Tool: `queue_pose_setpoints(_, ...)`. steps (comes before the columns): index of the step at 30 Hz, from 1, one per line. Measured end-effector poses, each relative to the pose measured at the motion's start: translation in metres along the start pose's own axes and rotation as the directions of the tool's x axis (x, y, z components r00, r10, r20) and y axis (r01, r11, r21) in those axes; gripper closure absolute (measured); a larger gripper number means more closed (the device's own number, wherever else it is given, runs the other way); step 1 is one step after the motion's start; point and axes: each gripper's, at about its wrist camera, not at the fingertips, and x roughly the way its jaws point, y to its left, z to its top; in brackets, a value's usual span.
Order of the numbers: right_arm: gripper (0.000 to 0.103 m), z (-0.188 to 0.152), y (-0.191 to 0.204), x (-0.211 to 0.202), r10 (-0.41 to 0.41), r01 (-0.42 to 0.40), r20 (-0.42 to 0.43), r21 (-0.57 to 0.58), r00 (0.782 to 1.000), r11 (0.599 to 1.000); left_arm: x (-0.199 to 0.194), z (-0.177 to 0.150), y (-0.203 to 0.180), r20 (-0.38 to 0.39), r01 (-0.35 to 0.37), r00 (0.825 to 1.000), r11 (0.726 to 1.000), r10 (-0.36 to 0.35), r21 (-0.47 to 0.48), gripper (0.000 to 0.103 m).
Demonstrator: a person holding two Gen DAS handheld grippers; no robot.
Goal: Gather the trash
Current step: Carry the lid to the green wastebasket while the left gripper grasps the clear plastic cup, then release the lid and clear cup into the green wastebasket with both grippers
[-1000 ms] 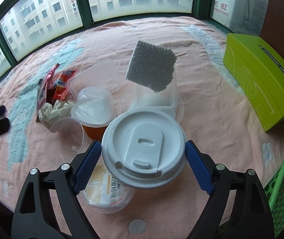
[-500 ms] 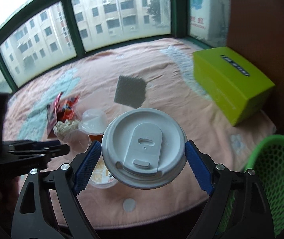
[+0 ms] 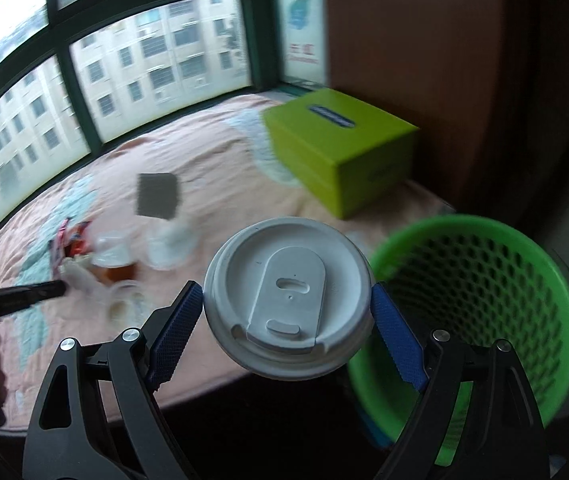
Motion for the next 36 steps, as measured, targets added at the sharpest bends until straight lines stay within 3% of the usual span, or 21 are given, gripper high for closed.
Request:
queue_pose_setpoints(8,0.018,-0.02,-0.055,0.001,-0.078,0.081,-0.037,0.103,0.996,0.991,-0.037,0.02,-0.03,0.075,0.043,0.996,0.996,-0.049,0.073,0.101)
queue_pose_setpoints(13,0.018,-0.03,-0.08,0.0,-0.097,0.106,-0.058,0.159,0.994,0.982,-0.036,0.033,-0.076,0.06,0.125,0.989,0.979,-0.136,0.159,0.101)
queue_pose_setpoints(23,0.013,-0.039,-0.111,-0.019,-0.133,0.139,-0.045,0.176,0.99,0.974,-0.011,0.042,-0.19,-0.028,0.279,0.958,0.906,-0.285,0.318,0.101)
queue_pose_setpoints(31,0.012,-0.045,-0.129,-0.05,-0.202,0.198,0.009,0.166,0.979,0.966,0.024,0.031,-0.27,-0.136,0.346,0.938,0.849,-0.319,0.4,0.101)
queue_pose_setpoints(36,0.012,-0.055,-0.145,-0.068,-0.216,0.205,0.031,0.197,0.976,0.959,0.045,0.016,-0.305,-0.201,0.356,0.934,0.828,-0.297,0.432,0.101)
